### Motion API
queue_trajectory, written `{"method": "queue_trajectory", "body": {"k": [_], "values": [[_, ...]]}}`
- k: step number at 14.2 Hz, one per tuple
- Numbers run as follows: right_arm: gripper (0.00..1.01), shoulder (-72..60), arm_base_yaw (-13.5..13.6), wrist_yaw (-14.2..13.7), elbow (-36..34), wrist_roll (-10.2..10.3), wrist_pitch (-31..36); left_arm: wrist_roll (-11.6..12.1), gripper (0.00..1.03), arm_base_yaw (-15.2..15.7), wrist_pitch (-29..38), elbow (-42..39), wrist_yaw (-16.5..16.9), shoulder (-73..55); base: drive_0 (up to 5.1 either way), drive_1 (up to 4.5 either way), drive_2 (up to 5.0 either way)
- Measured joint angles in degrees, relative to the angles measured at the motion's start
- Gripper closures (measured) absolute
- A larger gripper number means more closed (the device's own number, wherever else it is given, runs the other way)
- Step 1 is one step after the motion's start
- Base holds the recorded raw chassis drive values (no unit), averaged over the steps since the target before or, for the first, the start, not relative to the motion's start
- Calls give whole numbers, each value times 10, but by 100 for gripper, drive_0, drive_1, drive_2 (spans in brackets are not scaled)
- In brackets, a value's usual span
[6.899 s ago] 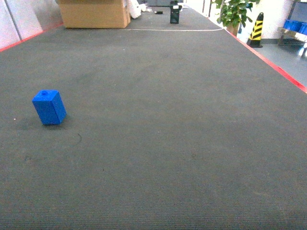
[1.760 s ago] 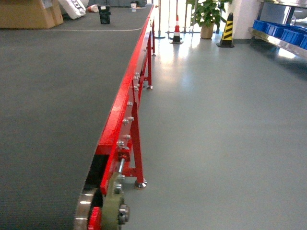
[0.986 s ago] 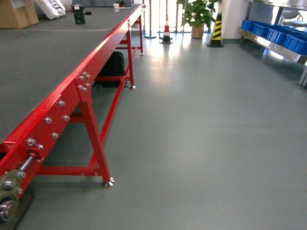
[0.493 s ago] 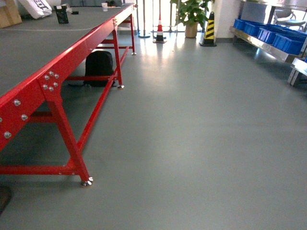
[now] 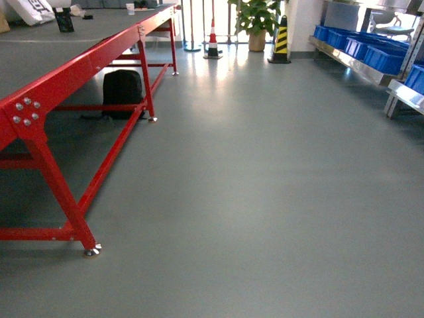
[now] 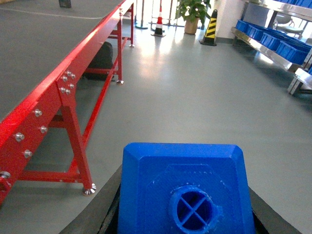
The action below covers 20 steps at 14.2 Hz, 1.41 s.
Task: Sort blue parts and orange caps into right shelf containers
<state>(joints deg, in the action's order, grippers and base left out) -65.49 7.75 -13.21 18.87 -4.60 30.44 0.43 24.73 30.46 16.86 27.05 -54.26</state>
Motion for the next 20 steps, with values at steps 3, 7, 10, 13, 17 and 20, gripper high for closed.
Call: {"method": "queue_trajectory", "body": {"k": [3,7,10,13,17,20], "values": [[60,0,0,0,0,0,0,0,58,1,-1,0,0,0,511,-234,-234],[60,0,-2,1,0,0,0,0,58,0,-4,-1,2,-1,511,-234,-234],[60,2,-2,1,0,0,0,0,58,1,-2,-1,1,2,511,-234,-234],[60,2,-2,1,0,0,0,0,58,1,0,-1,1,2,511,-234,-234],[60,2,-2,1,0,0,2,0,58,1,-1,-1,1,2,511,-234,-234],[60,2,-2,1,0,0,1,0,58,1,-4,-1,1,1,0,421,-421]]}}
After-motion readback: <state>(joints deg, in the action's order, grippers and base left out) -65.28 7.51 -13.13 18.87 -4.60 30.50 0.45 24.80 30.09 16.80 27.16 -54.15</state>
